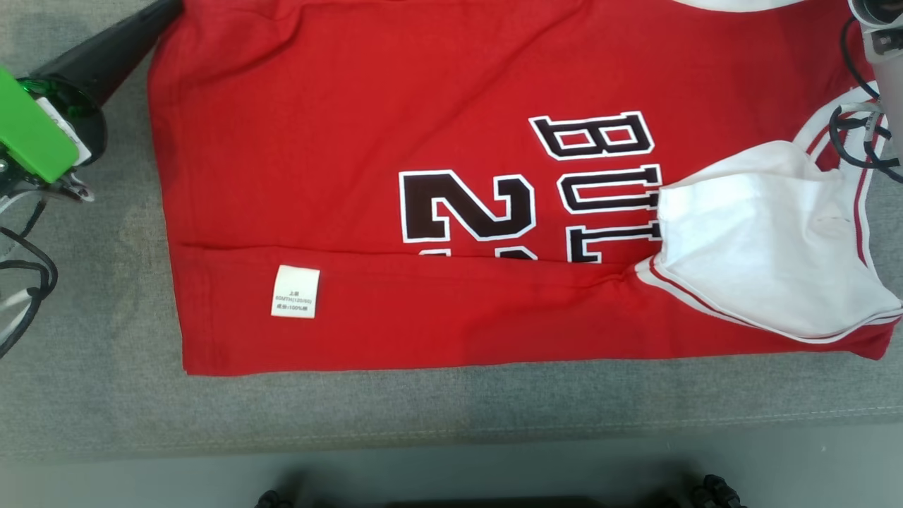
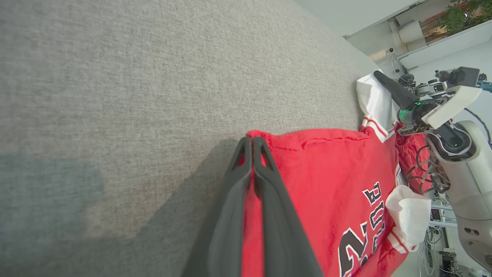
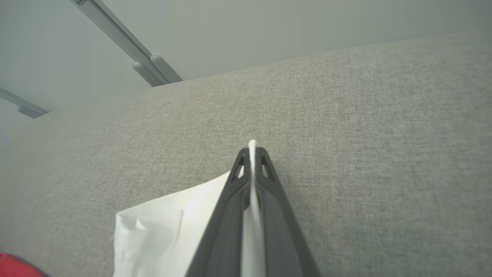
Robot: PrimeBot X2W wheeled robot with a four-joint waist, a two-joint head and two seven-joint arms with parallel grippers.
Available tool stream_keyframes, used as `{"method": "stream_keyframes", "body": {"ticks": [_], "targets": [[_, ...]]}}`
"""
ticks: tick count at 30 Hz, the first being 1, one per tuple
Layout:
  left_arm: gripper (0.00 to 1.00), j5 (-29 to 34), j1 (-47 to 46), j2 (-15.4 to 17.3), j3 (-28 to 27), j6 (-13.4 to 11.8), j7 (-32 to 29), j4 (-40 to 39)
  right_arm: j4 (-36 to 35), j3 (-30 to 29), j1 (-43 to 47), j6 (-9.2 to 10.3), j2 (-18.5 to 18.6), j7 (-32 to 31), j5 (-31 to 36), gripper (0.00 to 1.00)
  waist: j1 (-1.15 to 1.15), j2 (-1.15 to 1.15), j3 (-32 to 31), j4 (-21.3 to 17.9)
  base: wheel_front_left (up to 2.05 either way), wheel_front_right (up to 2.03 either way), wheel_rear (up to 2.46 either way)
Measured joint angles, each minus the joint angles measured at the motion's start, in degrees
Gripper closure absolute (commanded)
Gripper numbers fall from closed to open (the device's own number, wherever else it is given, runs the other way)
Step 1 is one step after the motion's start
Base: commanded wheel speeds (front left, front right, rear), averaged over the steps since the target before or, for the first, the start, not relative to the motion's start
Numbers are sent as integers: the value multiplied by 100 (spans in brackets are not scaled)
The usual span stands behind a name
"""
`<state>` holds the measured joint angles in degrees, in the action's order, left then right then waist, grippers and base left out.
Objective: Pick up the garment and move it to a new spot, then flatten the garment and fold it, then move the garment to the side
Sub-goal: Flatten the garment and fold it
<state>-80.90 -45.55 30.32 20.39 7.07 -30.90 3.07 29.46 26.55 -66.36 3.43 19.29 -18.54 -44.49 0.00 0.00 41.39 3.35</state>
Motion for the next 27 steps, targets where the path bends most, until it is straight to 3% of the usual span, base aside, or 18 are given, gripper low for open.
{"method": "stream_keyframes", "body": {"ticks": [15,27], "targets": [[100,-2,400,110,-179,0,535,214,-456,-15,795,-446,-62,465,-210,100,0,0,-438,-274,0,0,0],[100,-10,721,103,-175,0,875,266,-724,-158,1218,-456,159,541,-315,100,0,0,-861,-418,0,0,0]]}}
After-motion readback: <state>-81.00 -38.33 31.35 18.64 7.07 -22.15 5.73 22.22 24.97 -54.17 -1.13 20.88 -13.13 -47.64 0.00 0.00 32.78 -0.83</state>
